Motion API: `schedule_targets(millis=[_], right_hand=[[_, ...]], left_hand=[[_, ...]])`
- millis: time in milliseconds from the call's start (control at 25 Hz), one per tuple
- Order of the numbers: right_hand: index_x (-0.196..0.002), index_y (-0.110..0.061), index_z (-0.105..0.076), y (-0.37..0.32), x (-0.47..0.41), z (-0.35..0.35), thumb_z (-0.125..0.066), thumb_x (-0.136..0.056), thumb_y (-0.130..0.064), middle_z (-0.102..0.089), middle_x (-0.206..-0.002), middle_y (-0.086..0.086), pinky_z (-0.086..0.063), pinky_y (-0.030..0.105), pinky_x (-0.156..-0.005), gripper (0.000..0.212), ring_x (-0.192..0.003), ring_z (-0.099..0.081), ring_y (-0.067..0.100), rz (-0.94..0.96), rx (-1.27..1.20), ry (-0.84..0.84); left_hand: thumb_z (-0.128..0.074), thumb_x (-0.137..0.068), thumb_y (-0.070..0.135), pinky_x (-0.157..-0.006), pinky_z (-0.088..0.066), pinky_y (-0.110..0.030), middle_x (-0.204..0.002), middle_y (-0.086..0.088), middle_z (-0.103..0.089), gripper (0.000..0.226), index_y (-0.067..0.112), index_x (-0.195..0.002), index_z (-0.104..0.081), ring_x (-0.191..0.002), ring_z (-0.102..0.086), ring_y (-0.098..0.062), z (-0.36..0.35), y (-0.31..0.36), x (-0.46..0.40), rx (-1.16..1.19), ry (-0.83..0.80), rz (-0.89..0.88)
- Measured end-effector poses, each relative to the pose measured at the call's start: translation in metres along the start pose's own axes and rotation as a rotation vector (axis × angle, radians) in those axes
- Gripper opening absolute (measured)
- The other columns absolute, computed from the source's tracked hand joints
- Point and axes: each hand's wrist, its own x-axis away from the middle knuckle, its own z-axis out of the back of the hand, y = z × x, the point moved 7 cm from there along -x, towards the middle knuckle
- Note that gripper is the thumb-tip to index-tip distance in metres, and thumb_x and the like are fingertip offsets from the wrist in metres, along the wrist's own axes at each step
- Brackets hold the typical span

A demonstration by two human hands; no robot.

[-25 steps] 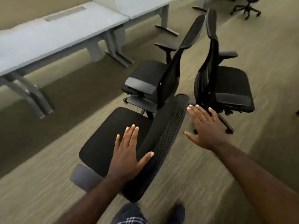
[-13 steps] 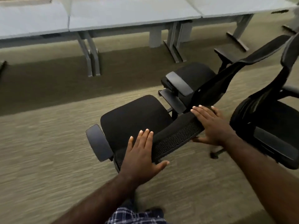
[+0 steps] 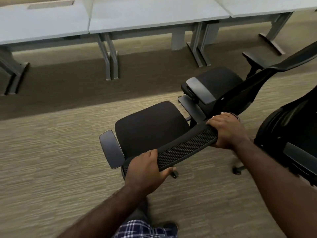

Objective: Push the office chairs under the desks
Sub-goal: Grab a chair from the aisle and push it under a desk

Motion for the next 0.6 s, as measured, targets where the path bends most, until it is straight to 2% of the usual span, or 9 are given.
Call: schedule_targets(millis=[80,240,320,600], right_hand=[[-0.109,-0.015,-0.069,-0.005,-0.007,0.002,-0.077,-0.055,-0.058,-0.070,-0.110,0.007,-0.039,0.049,-0.108,0.069,-0.107,-0.063,0.028,0.012,-0.001,-0.004],[-0.103,-0.016,-0.070,-0.022,-0.026,0.009,-0.049,-0.053,-0.067,-0.071,-0.104,0.006,-0.040,0.047,-0.104,0.075,-0.101,-0.064,0.028,0.015,-0.024,-0.001],[-0.102,-0.017,-0.070,-0.031,-0.035,0.008,-0.044,-0.053,-0.069,-0.071,-0.102,0.004,-0.041,0.046,-0.102,0.076,-0.100,-0.064,0.027,0.020,-0.033,0.012],[-0.111,-0.021,-0.066,-0.065,-0.093,0.002,-0.053,-0.059,-0.071,-0.068,-0.109,0.000,-0.035,0.044,-0.107,0.074,-0.107,-0.060,0.023,0.019,-0.031,-0.036]], left_hand=[[-0.030,-0.075,0.092,-0.074,-0.050,-0.031,-0.106,0.011,-0.062,0.078,0.030,-0.118,-0.051,-0.090,-0.057,-0.010,0.004,-0.007,-0.003,-0.004,0.008,-0.012],[-0.027,-0.073,0.093,-0.066,-0.041,-0.027,-0.103,0.011,-0.063,0.082,0.030,-0.119,-0.053,-0.087,-0.057,-0.008,0.015,-0.026,-0.010,-0.023,0.050,-0.037],[-0.023,-0.072,0.095,-0.064,-0.039,-0.026,-0.101,0.012,-0.064,0.085,0.030,-0.118,-0.053,-0.083,-0.055,-0.006,0.019,-0.039,-0.013,-0.030,0.062,-0.041],[-0.017,-0.067,0.098,-0.067,-0.052,-0.030,-0.099,0.011,-0.063,0.091,0.030,-0.114,-0.054,-0.083,-0.058,-0.009,0.037,-0.100,-0.042,-0.012,0.050,-0.018]])
